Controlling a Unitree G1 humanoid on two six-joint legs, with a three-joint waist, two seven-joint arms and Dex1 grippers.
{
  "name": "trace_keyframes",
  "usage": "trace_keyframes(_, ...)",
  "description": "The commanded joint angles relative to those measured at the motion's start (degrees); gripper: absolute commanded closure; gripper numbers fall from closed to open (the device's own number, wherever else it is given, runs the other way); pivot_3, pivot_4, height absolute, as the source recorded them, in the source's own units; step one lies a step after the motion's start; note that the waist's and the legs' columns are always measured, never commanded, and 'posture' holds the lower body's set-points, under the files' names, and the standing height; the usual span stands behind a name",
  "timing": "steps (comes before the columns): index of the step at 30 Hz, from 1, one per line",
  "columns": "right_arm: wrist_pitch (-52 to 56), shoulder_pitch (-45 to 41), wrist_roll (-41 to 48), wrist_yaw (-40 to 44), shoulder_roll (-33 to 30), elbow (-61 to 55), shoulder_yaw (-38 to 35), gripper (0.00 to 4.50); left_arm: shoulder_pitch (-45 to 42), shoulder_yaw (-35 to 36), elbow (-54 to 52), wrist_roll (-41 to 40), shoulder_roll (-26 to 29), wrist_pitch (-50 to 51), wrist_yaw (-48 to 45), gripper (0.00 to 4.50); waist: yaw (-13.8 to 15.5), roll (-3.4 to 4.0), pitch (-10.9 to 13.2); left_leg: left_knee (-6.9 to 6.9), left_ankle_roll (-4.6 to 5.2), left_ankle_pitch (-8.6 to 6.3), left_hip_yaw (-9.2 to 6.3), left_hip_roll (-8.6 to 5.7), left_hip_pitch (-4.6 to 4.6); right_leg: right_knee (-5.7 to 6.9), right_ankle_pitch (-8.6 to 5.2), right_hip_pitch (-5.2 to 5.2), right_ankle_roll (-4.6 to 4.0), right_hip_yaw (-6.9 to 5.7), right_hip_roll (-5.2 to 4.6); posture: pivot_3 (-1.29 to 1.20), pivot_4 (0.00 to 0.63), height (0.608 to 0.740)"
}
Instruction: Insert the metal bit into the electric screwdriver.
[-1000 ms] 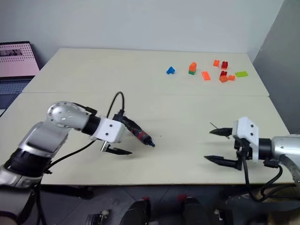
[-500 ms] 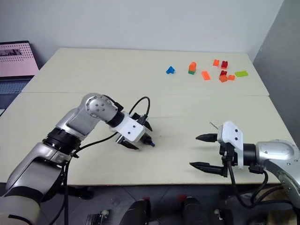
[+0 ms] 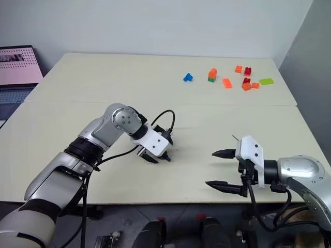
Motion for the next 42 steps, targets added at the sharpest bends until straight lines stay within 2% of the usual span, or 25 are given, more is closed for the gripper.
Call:
trace_keyframes(1, 0.5, -1.6, 1.2, -0.7, -0.2, -2.2, -0.3, 0.01, -1.0, -0.5, 0.8, 0.9, -0.7, -0.9, 0.4, 0.00, 0.0, 0.00, 0.0, 0.02, 0.00, 0.00, 0.00, -0.01, 0.00, 0.01, 0.00, 0.00, 0.01, 0.01, 0.00, 0.00, 0.150, 0.740)
trace_keyframes(4, 1.4, -2.7, 1.4, -1.1, -0.2, -2.2, 0.0, 0.01, -1.0, -0.9, 1.4, 1.5, -1.2, -1.4, 0.3, 0.00, 0.0, 0.00, 0.0, 0.04, 0.00, 0.00, -0.01, -0.01, 0.02, 0.03, 0.01, 0.03, 0.02, 0.00, 0.00, 0.00, 0.150, 0.740)
trace_keyframes(5, 1.7, -2.9, 1.6, -1.2, -0.3, -2.3, 0.0, 0.00, -0.9, -1.1, 1.5, 1.8, -1.3, -1.7, 0.4, 0.36, 0.0, 0.00, 0.0, 0.04, 0.00, 0.00, -0.01, -0.01, 0.03, 0.03, 0.01, 0.04, 0.02, 0.00, 0.00, 0.00, 0.150, 0.740)
trace_keyframes(6, 1.9, -3.1, 1.7, -1.2, -0.3, -2.3, 0.0, 0.00, -0.8, -1.3, 1.5, 2.0, -1.3, -2.0, 0.1, 0.39, 0.0, 0.01, 0.0, 0.05, 0.00, 0.00, 0.00, -0.01, 0.04, 0.05, 0.01, 0.04, 0.02, 0.01, 0.00, 0.00, 0.150, 0.740)
trace_keyframes(17, 3.1, -3.6, 2.3, -1.3, -0.8, -2.5, -0.7, 0.00, -2.0, -2.8, 5.5, 4.9, -2.1, -5.4, 0.9, 2.84, 0.2, 0.01, 0.0, 0.55, 0.01, 0.00, -0.05, -0.03, 0.07, 0.58, -0.01, 0.04, 0.00, 0.01, -0.01, 0.00, 0.150, 0.740)
trace_keyframes(23, 3.2, -3.3, 2.5, -1.5, -0.9, -3.0, -1.1, 0.00, -1.9, -3.0, 6.2, 4.6, -1.9, -6.8, 0.5, 2.86, 0.2, 0.03, 0.0, 0.64, 0.02, 0.00, -0.07, -0.02, 0.07, 0.64, -0.02, 0.08, -0.02, 0.01, -0.01, 0.00, 0.150, 0.740)
trace_keyframes(28, 3.6, -3.7, 3.5, -1.9, -1.0, -2.9, -2.2, 0.00, -2.8, 2.2, 4.9, -2.1, -3.2, -1.8, -0.1, 2.86, 0.2, 0.04, 0.0, 0.64, 0.02, 0.00, -0.07, -0.02, 0.07, 0.65, -0.02, 0.08, -0.01, 0.00, -0.01, 0.00, 0.150, 0.740)
trace_keyframes(35, 4.5, -5.5, 6.0, -3.6, -0.4, -2.1, -4.9, 0.00, -2.6, 14.3, -5.1, -14.5, -5.8, 19.0, 3.9, 2.86, 0.1, 0.01, 0.0, 0.71, 0.01, 0.00, -0.17, -0.03, -0.29, 0.64, -0.02, -0.18, 0.00, -0.09, -0.01, 0.00, 0.150, 0.740)
trace_keyframes(38, 4.1, -7.4, 7.0, -5.6, 1.1, -1.0, -6.1, 0.00, 0.8, 23.0, -15.7, -21.5, -10.3, 32.6, 15.2, 2.86, 0.0, 0.01, 0.0, 0.70, 0.01, 0.00, -0.20, -0.03, -0.29, 0.63, -0.03, -0.18, 0.01, -0.11, 0.00, 0.00, 0.150, 0.740)
trace_keyframes(42, 3.7, -9.3, 7.1, -7.1, 2.5, 0.1, -6.4, 0.00, 6.8, 28.4, -26.1, -26.1, -15.4, 42.5, 25.7, 2.86, 0.1, 0.00, 0.0, 0.79, 0.01, 0.00, -0.23, -0.03, -0.28, 0.65, -0.02, -0.15, 0.03, -0.10, -0.01, 0.00, 0.150, 0.740)
